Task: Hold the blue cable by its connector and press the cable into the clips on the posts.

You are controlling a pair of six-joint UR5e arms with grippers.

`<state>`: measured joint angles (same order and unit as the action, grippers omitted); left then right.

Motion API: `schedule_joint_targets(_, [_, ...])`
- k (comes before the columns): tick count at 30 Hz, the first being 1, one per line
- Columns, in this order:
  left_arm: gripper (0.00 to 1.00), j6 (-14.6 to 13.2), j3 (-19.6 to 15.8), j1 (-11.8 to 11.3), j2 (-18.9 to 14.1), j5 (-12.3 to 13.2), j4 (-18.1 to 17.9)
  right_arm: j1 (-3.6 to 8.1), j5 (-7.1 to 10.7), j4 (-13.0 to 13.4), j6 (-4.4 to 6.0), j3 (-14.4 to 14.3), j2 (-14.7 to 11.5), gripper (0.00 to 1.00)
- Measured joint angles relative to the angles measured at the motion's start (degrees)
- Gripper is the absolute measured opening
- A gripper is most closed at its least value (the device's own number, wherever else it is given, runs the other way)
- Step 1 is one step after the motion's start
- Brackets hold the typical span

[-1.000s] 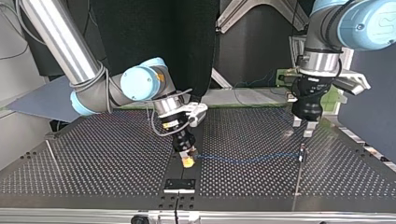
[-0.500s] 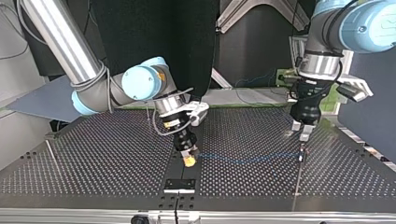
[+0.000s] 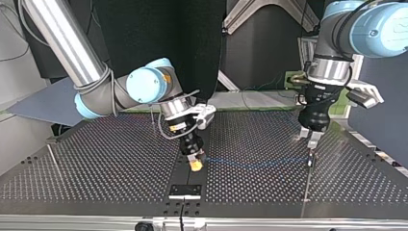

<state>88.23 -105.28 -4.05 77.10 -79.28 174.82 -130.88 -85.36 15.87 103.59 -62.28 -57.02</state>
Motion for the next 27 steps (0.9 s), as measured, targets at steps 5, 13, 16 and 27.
schedule_joint_targets(5, [1.00, 0.1, 0.0, 0.0, 0.0, -0.1, 0.1, -0.05, -0.05, 0.0, -0.10, 0.0, 0.0, 0.00])
schedule_joint_targets(13, [1.00, 1.1, 0.0, 0.2, 0.0, -0.4, 0.2, -0.11, 0.00, 0.0, -0.12, 0.0, 0.0, 0.00])
schedule_joint_targets(16, [1.00, 1.4, 0.0, 0.2, 0.0, -1.0, 0.2, -0.14, 0.01, 0.0, -0.14, 0.0, 0.1, 0.00])
schedule_joint_targets(27, [1.00, 3.5, -0.1, 0.8, 0.0, -6.2, 0.9, -0.26, 0.01, 0.0, -0.12, 0.0, 0.1, 0.00])
